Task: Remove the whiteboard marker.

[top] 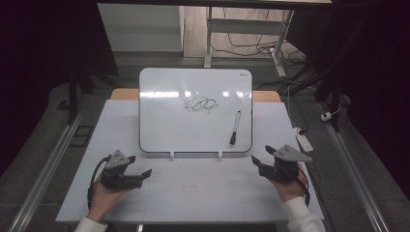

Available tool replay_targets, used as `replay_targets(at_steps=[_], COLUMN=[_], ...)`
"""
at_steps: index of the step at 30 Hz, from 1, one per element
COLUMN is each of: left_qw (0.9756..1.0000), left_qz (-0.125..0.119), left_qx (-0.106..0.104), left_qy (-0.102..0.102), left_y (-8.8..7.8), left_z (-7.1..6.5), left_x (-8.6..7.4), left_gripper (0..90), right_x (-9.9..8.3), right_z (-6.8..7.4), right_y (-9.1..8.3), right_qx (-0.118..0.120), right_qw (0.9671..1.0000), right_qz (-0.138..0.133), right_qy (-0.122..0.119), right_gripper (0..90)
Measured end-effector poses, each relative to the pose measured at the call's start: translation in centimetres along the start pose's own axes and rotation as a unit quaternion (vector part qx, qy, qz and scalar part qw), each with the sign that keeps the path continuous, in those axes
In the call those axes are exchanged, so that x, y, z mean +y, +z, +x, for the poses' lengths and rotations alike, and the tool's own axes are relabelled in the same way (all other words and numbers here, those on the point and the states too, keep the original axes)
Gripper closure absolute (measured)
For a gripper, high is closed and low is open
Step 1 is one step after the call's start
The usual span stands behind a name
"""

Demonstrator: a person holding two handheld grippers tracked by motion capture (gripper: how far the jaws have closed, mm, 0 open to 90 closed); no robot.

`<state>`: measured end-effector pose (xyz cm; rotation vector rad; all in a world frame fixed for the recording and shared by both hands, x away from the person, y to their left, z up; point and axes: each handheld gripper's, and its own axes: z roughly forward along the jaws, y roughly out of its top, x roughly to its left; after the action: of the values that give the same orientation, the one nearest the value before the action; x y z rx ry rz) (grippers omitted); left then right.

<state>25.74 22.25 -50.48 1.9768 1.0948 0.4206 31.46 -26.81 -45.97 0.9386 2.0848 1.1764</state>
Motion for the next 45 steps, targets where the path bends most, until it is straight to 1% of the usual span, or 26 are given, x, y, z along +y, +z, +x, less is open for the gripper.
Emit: replay_targets(at_steps=[1, 3, 7, 9, 13, 15, 18, 20, 23, 25, 29, 32, 35, 39, 45], left_qw=[1.0000, 1.0000, 1.0000, 1.0000, 1.0000, 1.0000, 0.9999, 0.9999, 0.9999, 0.9999, 0.9999, 0.9998, 0.9998, 0.9998, 0.9997], left_qz=[-0.001, -0.002, -0.003, -0.001, 0.005, 0.008, 0.009, 0.011, 0.012, 0.013, 0.013, 0.014, 0.014, 0.014, 0.014], left_qx=[-0.001, -0.002, -0.001, 0.000, 0.002, 0.003, 0.003, 0.004, 0.005, 0.004, 0.005, 0.006, 0.007, 0.009, 0.010], left_qy=[0.001, 0.000, -0.001, 0.001, 0.003, 0.005, 0.007, 0.008, 0.008, 0.009, 0.010, 0.013, 0.013, 0.015, 0.016], left_y=[0.0, -0.1, -0.1, 0.0, 0.2, 0.3, 0.3, 0.4, 0.4, 0.5, 0.4, 0.5, 0.5, 0.4, 0.4], left_z=[0.0, 0.1, 0.1, 0.0, -0.1, -0.1, -0.2, -0.1, -0.1, -0.1, -0.1, -0.1, -0.1, -0.1, -0.1], left_x=[0.0, -0.1, -0.1, -0.1, -0.1, -0.2, -0.3, -0.3, -0.4, -0.4, -0.4, -0.5, -0.4, -0.4, -0.4], left_gripper=[19.3, 19.3, 19.3, 19.4, 19.4, 19.4, 19.5, 19.5, 19.5, 19.5, 19.5, 19.5, 19.5, 19.5, 19.5], right_x=[0.4, 1.3, 3.5, 4.7, 6.9, 7.9, 9.1, 9.6, 10.2, 10.5, 10.7, 10.8, 10.9, 11.0, 10.9], right_z=[0.0, 0.1, 0.1, 0.0, -0.2, -0.4, -0.8, -0.9, -0.9, -0.8, -0.8, -0.5, -0.2, 0.2, 0.8], right_y=[0.3, 1.0, 2.7, 3.8, 5.9, 6.9, 8.3, 9.2, 10.2, 10.7, 11.8, 12.3, 12.6, 13.0, 13.5], right_qx=[-0.006, -0.009, -0.024, -0.026, -0.031, -0.039, -0.041, -0.045, -0.051, -0.059, -0.070, -0.079, -0.094, -0.104, -0.115], right_qw=[1.0000, 0.9999, 0.9991, 0.9987, 0.9981, 0.9974, 0.9958, 0.9947, 0.9928, 0.9917, 0.9889, 0.9882, 0.9865, 0.9846, 0.9834], right_qz=[0.005, 0.007, 0.016, 0.018, 0.023, 0.030, 0.048, 0.062, 0.078, 0.084, 0.099, 0.099, 0.101, 0.105, 0.105], right_qy=[0.002, 0.013, 0.031, 0.040, 0.047, 0.053, 0.066, 0.070, 0.076, 0.077, 0.086, 0.086, 0.088, 0.094, 0.094], right_gripper=[35.0, 35.5, 36.0, 37.2, 40.2, 42.6, 45.1, 47.6, 52.4, 55.9, 61.0, 66.4, 70.4, 72.8, 73.4])
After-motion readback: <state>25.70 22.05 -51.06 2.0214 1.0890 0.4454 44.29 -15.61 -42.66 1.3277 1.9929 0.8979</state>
